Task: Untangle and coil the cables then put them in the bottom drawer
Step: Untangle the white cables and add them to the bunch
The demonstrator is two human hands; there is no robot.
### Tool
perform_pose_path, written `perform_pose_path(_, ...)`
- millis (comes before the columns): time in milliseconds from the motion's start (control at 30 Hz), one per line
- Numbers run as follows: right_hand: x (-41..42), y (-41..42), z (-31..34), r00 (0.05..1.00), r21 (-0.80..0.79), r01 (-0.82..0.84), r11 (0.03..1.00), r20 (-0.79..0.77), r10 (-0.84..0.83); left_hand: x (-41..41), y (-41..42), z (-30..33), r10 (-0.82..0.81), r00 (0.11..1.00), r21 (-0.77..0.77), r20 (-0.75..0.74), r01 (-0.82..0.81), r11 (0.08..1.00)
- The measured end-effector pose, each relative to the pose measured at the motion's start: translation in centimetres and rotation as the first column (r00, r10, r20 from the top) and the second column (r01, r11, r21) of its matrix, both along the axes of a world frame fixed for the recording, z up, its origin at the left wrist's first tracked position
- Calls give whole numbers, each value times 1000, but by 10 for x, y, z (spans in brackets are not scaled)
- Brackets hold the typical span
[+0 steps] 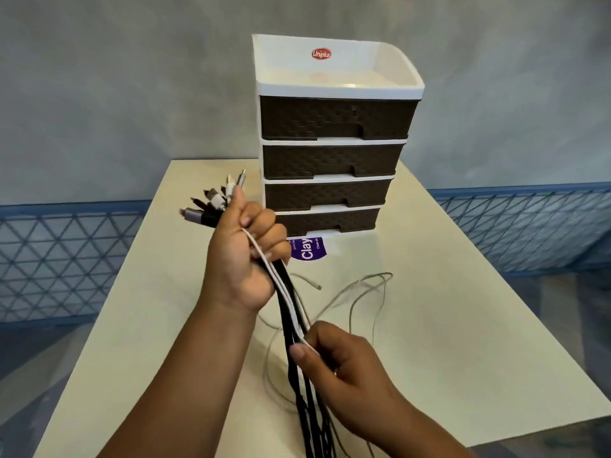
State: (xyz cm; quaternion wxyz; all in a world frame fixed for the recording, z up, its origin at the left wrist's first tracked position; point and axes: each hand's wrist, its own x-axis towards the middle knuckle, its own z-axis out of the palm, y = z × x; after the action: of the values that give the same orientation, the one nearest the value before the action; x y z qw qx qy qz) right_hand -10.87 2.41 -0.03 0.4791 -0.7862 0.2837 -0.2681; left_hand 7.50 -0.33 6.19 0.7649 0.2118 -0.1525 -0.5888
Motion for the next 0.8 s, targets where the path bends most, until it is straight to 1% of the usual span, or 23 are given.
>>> perform_pose_path(67, -22, -8, -23, 997, -4, 28, 1000, -76, -29, 14, 4, -3, -71, 989, -102, -128, 58, 993)
perform_pose_path(100, -32, -15, -34, 992, -10, 79, 997, -96, -80, 20, 6, -3, -91, 983, -135, -158, 70, 988)
perform_pose_path(167, -50, -34, -52, 973, -48, 191, 980, -121, -196, 26, 8, -2, -95, 981, -165, -167, 67, 984)
perform_pose_path(200, -59, -45, -59, 955, -111, 244, 964, -146, -258, 27, 8, 0, -80, 983, -165, -168, 52, 985)
perform_pose_path(233, -67, -58, -65, 931, -213, 280, 936, -179, -319, 29, 8, 0, -63, 983, -164, -171, 35, 986)
perform_pose_path(300, -81, -82, -71, 887, -424, 267, 865, -242, -392, 31, 8, 0, -44, 986, -168, -163, 16, 986)
perform_pose_path(367, -91, -105, -70, 853, -522, 210, 827, -316, -415, 32, 7, -1, -34, 989, -163, -147, 10, 987)
perform_pose_path(433, -96, -126, -56, 783, -586, 169, 792, -408, -469, 32, 9, -2, -92, 972, -201, -217, 48, 978)
perform_pose_path(467, -97, -134, -43, 727, -582, 155, 798, -480, -491, 33, 9, -3, -155, 950, -239, -273, 89, 967)
perform_pose_path(500, -96, -140, -28, 674, -537, 141, 832, -563, -478, 33, 10, -3, -221, 925, -278, -310, 134, 951)
perform_pose_path(567, -89, -150, 9, 567, -350, 113, 930, -746, -350, 35, 10, -5, -302, 903, -319, -307, 202, 926)
perform_pose_path(633, -81, -153, 47, 492, -152, 111, 982, -851, -187, 37, 8, -7, -330, 904, -322, -271, 238, 916)
perform_pose_path(667, -76, -153, 64, 476, -99, 82, 992, -870, -126, 38, 6, -8, -338, 904, -315, -260, 251, 915)
perform_pose_path(700, -72, -153, 79, 476, -85, 29, 996, -875, -89, 39, 5, -9, -343, 906, -305, -249, 262, 916)
perform_pose_path(733, -68, -153, 93, 494, -92, -29, 995, -867, -65, 39, 4, -10, -347, 907, -296, -238, 272, 915)
perform_pose_path(800, -62, -152, 118, 600, -96, -100, 990, -800, -16, 38, 2, -11, -351, 910, -281, -220, 286, 916)
